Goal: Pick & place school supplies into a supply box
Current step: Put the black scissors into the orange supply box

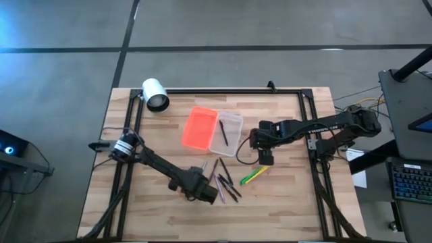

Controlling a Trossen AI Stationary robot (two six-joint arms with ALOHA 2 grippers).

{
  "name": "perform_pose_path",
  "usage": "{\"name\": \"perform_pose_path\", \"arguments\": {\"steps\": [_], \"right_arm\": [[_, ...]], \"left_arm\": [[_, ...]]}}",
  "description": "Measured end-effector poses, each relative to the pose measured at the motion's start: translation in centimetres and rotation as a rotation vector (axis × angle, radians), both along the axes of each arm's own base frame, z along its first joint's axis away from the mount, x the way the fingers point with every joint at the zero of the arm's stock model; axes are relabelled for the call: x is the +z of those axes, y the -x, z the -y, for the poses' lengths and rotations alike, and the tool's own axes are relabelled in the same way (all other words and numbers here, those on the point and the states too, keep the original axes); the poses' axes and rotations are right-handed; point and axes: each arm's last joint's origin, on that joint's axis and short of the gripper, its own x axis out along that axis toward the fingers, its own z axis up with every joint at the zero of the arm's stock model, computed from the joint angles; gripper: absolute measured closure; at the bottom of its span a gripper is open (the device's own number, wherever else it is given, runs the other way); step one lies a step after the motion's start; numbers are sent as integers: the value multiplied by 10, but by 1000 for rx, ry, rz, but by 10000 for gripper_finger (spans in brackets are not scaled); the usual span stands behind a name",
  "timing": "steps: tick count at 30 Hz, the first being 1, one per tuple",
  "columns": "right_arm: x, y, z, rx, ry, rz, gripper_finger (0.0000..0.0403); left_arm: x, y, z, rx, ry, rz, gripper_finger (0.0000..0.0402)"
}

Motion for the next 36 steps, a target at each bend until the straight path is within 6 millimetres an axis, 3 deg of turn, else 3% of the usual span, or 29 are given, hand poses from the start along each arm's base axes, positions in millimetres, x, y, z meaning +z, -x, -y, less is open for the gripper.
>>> {"name": "perform_pose_path", "arguments": {"steps": [9,16,20,26,36], "right_arm": [[13,-1,2,-12,52,112,184],[44,16,6,-90,182,253,184],[65,32,9,-178,253,359,184],[89,55,12,-312,229,510,184],[103,72,12,-394,173,614,184]], "left_arm": [[32,-7,8,-12,-55,39,339],[71,-14,7,-67,-99,72,339],[91,-24,-5,-117,-154,126,339],[110,-46,-51,-210,-214,189,339],[118,-74,-164,-226,-241,276,339]]}}
